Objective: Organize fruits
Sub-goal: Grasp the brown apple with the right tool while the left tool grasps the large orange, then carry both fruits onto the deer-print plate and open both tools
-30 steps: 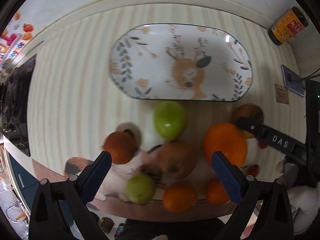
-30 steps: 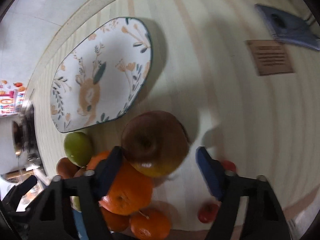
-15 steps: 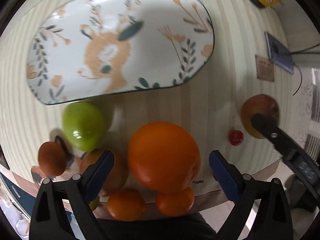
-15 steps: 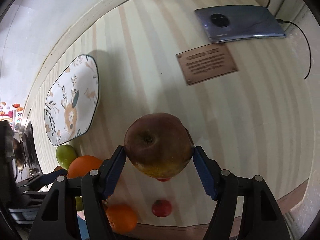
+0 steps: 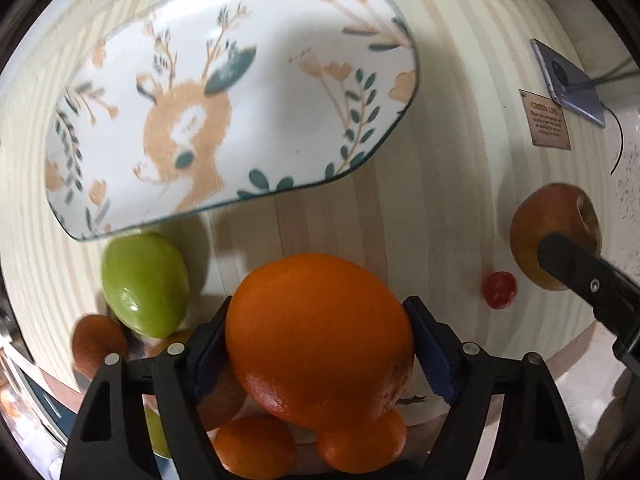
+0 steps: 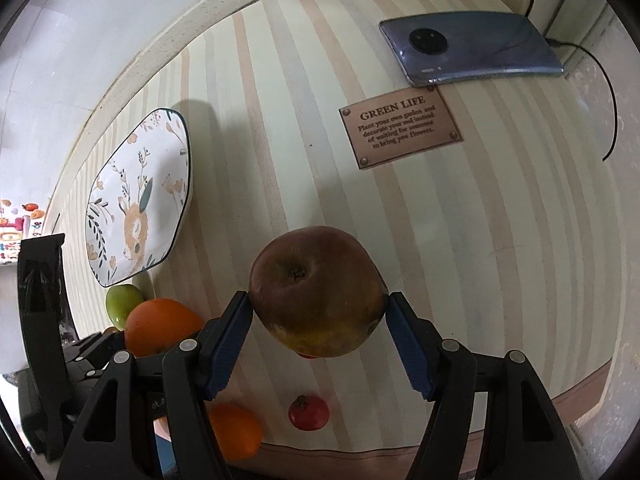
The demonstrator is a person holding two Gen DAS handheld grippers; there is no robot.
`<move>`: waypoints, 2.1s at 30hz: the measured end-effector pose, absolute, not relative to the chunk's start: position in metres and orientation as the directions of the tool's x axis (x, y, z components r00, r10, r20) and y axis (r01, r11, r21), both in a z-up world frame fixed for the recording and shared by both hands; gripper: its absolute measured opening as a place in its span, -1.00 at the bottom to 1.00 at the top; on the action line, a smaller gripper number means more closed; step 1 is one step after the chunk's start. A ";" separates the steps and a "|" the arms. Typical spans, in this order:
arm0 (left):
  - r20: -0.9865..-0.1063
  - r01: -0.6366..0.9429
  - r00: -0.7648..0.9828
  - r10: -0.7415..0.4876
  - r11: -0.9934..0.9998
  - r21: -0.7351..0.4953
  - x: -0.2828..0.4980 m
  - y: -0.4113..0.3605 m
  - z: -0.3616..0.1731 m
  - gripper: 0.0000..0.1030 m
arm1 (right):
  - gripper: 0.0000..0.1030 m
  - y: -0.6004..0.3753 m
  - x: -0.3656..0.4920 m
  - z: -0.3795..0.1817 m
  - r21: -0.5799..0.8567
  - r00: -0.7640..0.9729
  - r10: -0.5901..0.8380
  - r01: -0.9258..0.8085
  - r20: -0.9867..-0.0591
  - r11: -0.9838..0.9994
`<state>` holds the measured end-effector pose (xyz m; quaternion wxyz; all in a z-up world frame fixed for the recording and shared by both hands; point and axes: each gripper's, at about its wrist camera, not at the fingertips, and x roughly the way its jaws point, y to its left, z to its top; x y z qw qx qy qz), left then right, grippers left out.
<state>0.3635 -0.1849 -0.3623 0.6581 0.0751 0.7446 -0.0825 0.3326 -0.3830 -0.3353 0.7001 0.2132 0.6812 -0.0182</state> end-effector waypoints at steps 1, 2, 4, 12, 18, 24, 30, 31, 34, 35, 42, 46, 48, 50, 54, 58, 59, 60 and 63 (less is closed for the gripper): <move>-0.995 0.226 -0.098 0.001 0.974 -0.021 0.364 -0.186 -0.357 0.54 | 0.38 -0.383 0.332 -0.333 0.271 0.076 0.261 0.313 -0.962 0.910; -0.997 0.234 -0.077 -0.003 0.972 -0.021 0.364 -0.186 -0.352 0.54 | 0.38 -0.378 0.335 -0.332 0.272 0.081 0.260 0.310 -0.962 0.911; -0.999 0.244 -0.034 -0.016 0.970 -0.024 0.370 -0.187 -0.336 0.54 | 0.38 -0.378 0.336 -0.326 0.279 0.094 0.263 0.306 -0.960 0.910; -0.989 0.188 0.080 -0.124 0.976 -0.108 0.407 -0.134 -0.249 0.54 | 0.38 -0.351 0.363 -0.283 0.343 0.175 0.309 0.223 -0.935 0.912; -0.988 0.084 0.140 -0.066 0.995 -0.055 0.464 -0.078 -0.242 0.54 | 0.38 -0.285 0.419 -0.285 0.380 0.182 0.358 0.108 -0.916 0.919; -0.997 0.029 0.065 -0.048 0.999 -0.046 0.496 -0.057 -0.282 0.54 | 0.38 -0.223 0.474 -0.315 0.344 0.109 0.341 0.008 -0.934 0.939; -0.995 -0.019 -0.023 -0.094 0.995 -0.093 0.514 -0.046 -0.319 0.54 | 0.38 -0.198 0.504 -0.338 0.299 0.037 0.303 -0.074 -0.952 0.951; -0.994 -0.018 -0.041 -0.103 0.995 -0.102 0.514 -0.045 -0.325 0.54 | 0.38 -0.196 0.506 -0.340 0.298 0.030 0.302 -0.082 -0.953 0.951; -0.988 -0.041 -0.091 -0.126 0.992 -0.123 0.516 -0.042 -0.339 0.54 | 0.38 -0.191 0.512 -0.341 0.298 0.012 0.300 -0.092 -0.954 0.950; -0.986 -0.046 -0.106 -0.131 0.991 -0.127 0.517 -0.042 -0.343 0.54 | 0.39 -0.190 0.513 -0.342 0.299 0.006 0.301 -0.087 -0.954 0.950; -0.987 -0.045 -0.126 -0.097 0.995 -0.092 0.517 -0.046 -0.357 0.55 | 0.41 -0.191 0.518 -0.349 0.307 -0.030 0.306 -0.064 -0.952 0.949; -0.987 -0.041 -0.127 -0.098 0.995 -0.094 0.515 -0.048 -0.359 0.56 | 0.71 -0.196 0.515 -0.345 0.316 -0.018 0.315 -0.042 -0.949 0.948; -0.986 -0.042 -0.133 -0.104 0.994 -0.099 0.516 -0.047 -0.359 0.56 | 0.74 -0.198 0.514 -0.344 0.313 -0.015 0.313 -0.035 -0.950 0.949; -0.984 -0.047 -0.136 -0.112 0.993 -0.106 0.520 -0.045 -0.360 0.57 | 0.81 -0.201 0.513 -0.342 0.301 -0.013 0.301 -0.027 -0.954 0.953; -0.986 -0.051 -0.100 -0.131 0.991 -0.126 0.529 -0.042 -0.346 0.79 | 0.83 -0.210 0.508 -0.330 0.272 0.016 0.272 -0.002 -0.962 0.962; -0.993 -0.063 -0.053 -0.102 0.993 -0.099 0.526 -0.035 -0.326 0.79 | 0.83 -0.221 0.500 -0.316 0.230 0.032 0.229 0.022 -0.973 0.973; -0.995 -0.062 -0.041 -0.087 0.995 -0.084 0.523 -0.034 -0.321 0.79 | 0.83 -0.222 0.497 -0.311 0.211 0.037 0.210 0.023 -0.977 0.977; -0.997 -0.061 -0.028 -0.073 0.996 -0.071 0.519 -0.032 -0.315 0.79 | 0.83 -0.223 0.494 -0.308 0.197 0.039 0.196 0.023 -0.980 0.980; -0.998 -0.061 0.000 -0.064 0.996 -0.064 0.503 -0.029 -0.299 0.79 | 0.83 -0.224 0.480 -0.296 0.178 0.037 0.177 0.031 -0.984 0.984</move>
